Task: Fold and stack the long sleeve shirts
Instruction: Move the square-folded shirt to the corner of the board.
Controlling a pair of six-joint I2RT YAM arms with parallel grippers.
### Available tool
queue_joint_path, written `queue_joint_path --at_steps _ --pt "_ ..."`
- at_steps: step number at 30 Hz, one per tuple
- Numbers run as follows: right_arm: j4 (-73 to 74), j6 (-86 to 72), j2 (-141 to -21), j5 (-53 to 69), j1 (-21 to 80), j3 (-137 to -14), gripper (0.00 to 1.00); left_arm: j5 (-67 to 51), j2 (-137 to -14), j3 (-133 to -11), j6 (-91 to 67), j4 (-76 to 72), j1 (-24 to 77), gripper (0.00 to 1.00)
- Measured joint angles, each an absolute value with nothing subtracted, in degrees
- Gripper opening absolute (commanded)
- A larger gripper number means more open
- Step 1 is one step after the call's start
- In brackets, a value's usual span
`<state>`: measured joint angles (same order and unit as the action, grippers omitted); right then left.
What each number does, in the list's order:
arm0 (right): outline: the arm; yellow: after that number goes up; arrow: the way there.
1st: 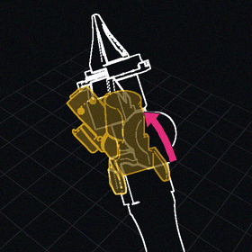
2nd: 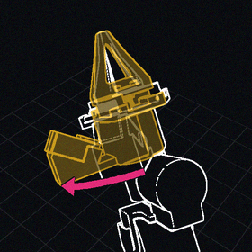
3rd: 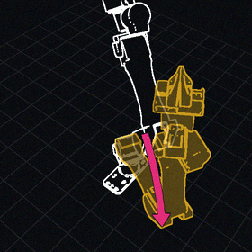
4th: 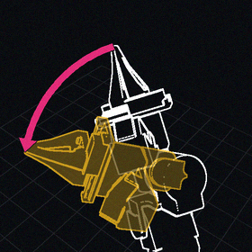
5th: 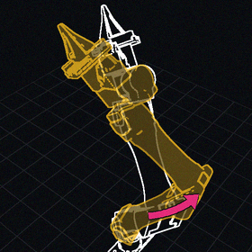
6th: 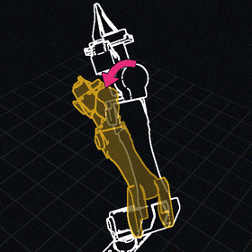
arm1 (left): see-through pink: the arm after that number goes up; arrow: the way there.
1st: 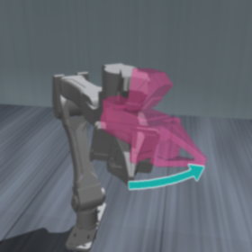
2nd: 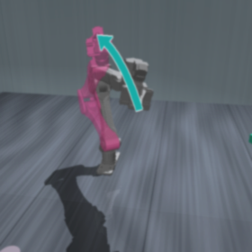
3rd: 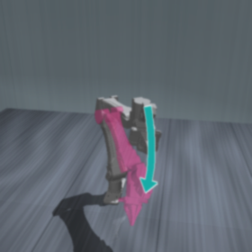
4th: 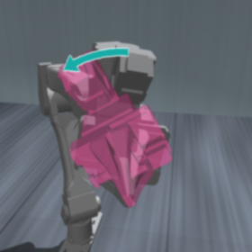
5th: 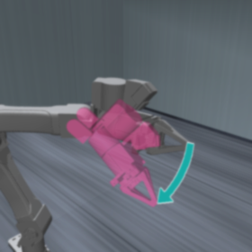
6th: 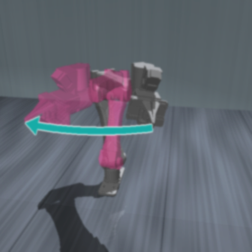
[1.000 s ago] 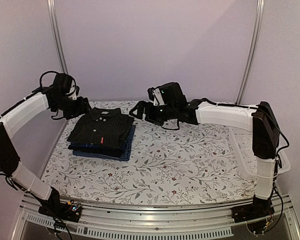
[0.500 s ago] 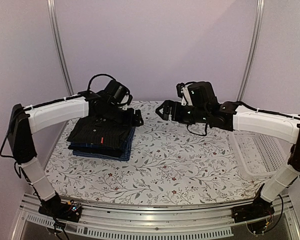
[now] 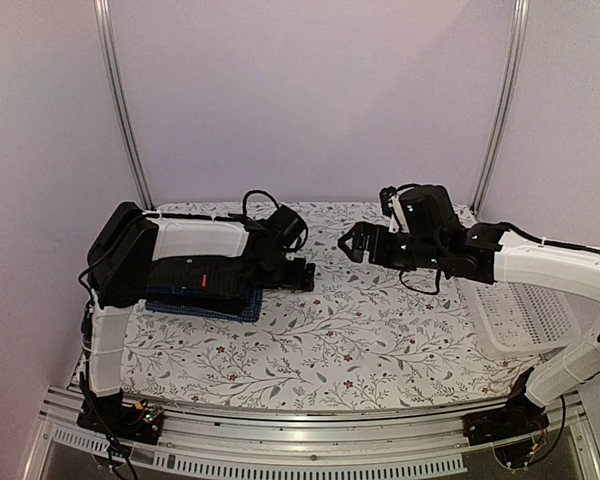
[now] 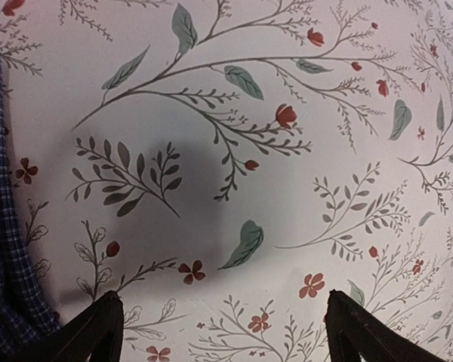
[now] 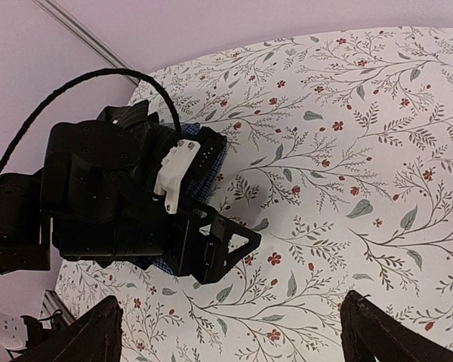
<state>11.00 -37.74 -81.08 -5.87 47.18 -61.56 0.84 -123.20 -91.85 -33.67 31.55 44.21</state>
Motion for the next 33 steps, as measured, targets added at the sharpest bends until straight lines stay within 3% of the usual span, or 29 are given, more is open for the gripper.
queue_joint_path --at_steps 13,33 --pt "12.45 -38.76 -79.59 -6.13 47.18 -59.94 0.99 2.87 -125.45 -90.37 -34.17 27.86 42.48 0.92" --pt "12.93 -39.64 -79.59 -6.50 47.18 -58.39 0.99 2.02 -111.96 -68.97 -31.68 19.38 26.02 0.93"
